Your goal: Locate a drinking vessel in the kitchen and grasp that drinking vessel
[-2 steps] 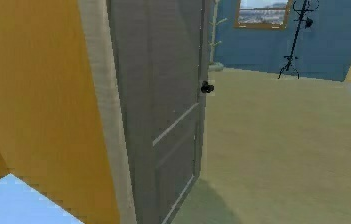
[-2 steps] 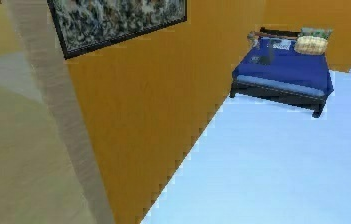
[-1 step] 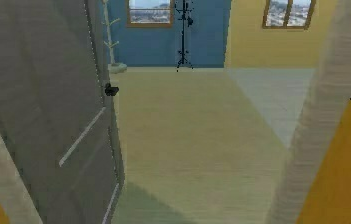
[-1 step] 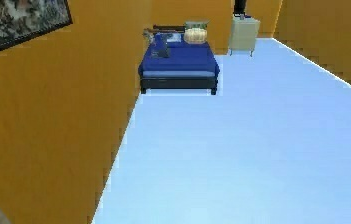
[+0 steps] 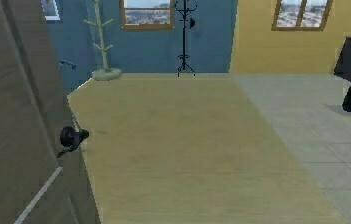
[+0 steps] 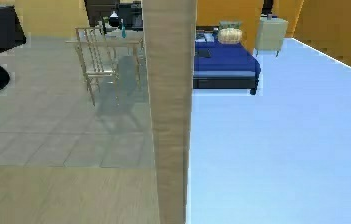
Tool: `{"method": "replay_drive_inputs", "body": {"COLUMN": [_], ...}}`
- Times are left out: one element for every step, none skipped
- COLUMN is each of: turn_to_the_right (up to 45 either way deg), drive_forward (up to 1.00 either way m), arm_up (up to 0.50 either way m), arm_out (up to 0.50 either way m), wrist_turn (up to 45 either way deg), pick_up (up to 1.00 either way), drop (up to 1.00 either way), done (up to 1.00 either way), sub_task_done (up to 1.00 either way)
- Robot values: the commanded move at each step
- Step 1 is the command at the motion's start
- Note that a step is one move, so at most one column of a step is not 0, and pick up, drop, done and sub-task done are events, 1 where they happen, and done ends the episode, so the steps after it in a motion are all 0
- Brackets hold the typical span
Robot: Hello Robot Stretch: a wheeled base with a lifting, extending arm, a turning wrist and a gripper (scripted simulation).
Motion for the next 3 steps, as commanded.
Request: {"method": "replay_drive_inputs", "body": {"turn_to_the_right": [30.0, 0.0, 45.0], "drive_forward": [0.0, 0.3, 0.0], "arm_up": [0.0, 0.0, 0.0], "arm_out": [0.0, 0.0, 0.0], "wrist_turn": [0.0, 0.0, 0.0], "pick_up": [0.0, 0.0, 0.0], "drop": [0.0, 0.0, 0.0], "done": [0.0, 0.0, 0.0], "sub_task_done": [0.0, 0.0, 0.0]}}
